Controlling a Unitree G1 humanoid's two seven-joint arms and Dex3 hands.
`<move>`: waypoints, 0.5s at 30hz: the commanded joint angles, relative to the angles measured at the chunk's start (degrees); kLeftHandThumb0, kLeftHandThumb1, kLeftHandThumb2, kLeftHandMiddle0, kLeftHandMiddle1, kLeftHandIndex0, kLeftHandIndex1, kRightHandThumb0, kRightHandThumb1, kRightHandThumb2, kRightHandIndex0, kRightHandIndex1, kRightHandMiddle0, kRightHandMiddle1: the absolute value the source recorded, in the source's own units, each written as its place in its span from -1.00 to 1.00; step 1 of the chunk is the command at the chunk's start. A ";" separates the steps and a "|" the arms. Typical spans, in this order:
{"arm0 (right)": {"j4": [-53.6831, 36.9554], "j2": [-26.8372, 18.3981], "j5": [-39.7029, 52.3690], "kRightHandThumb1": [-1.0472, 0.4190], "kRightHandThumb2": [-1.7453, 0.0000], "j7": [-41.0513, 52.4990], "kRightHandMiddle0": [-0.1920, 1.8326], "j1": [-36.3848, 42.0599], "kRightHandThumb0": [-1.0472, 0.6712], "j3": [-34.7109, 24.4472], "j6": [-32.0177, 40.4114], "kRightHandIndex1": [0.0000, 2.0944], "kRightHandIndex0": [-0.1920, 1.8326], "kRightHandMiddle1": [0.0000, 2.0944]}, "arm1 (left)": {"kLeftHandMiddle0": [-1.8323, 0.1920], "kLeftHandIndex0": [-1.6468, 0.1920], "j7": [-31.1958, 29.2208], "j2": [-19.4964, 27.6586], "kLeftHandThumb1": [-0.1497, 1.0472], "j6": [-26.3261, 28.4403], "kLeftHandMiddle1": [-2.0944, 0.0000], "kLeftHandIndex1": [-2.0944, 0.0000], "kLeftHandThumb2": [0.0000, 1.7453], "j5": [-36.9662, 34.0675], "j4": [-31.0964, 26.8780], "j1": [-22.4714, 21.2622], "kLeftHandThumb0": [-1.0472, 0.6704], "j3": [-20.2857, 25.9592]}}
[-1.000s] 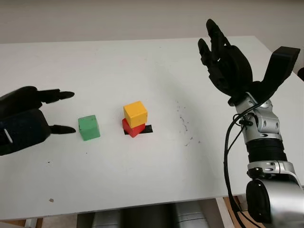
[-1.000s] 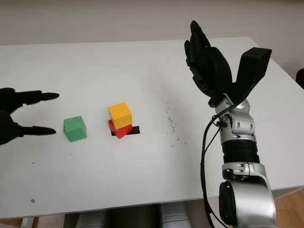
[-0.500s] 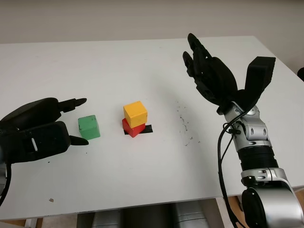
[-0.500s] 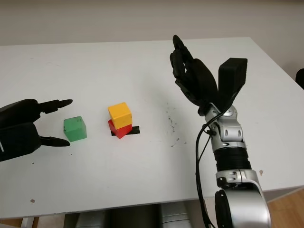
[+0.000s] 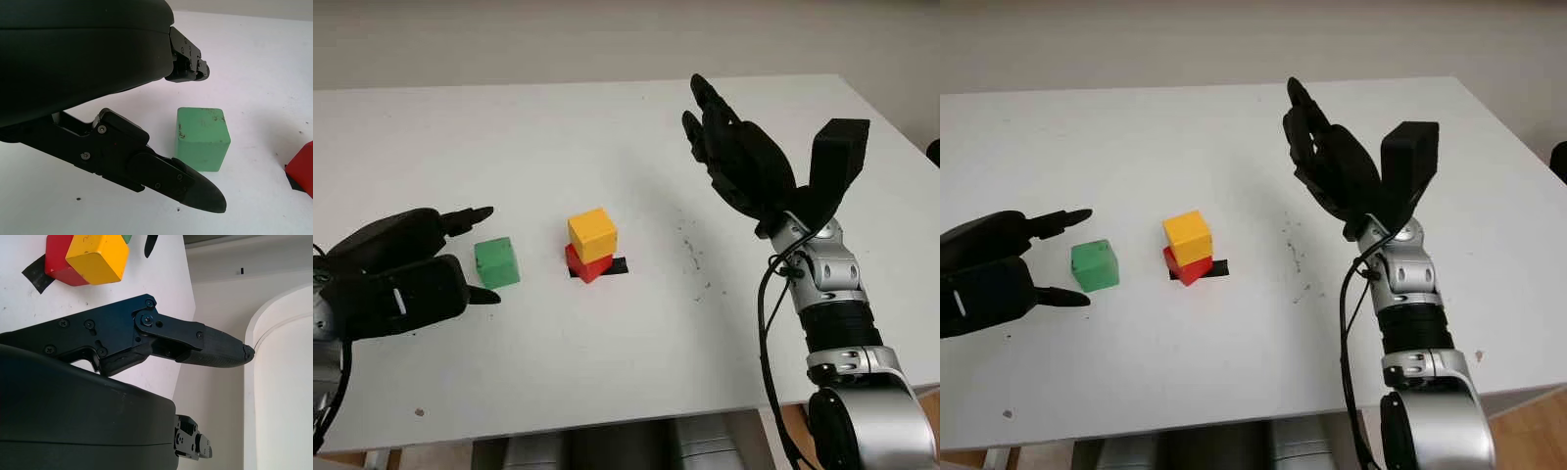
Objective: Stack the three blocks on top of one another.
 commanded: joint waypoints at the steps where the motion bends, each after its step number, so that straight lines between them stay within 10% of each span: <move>1: -0.87 -0.36 0.10 -1.00 0.23 0.39 -1.00 0.15 -0.67 -0.14 -0.05 -1.00 -1.00 -1.00 | 0.67 0.52 1.00 -0.59 0.78 0.10 0.94 0.93 -0.93 1.20 0.28 -1.15 -0.70 -0.69; 15: -1.68 -0.46 0.32 -1.00 0.26 0.89 -1.00 0.57 -0.66 -0.35 0.87 -1.00 -1.00 -1.00 | 0.66 0.36 2.92 -3.88 0.80 -0.26 0.95 0.88 -0.94 4.37 2.63 -1.29 -0.56 -2.13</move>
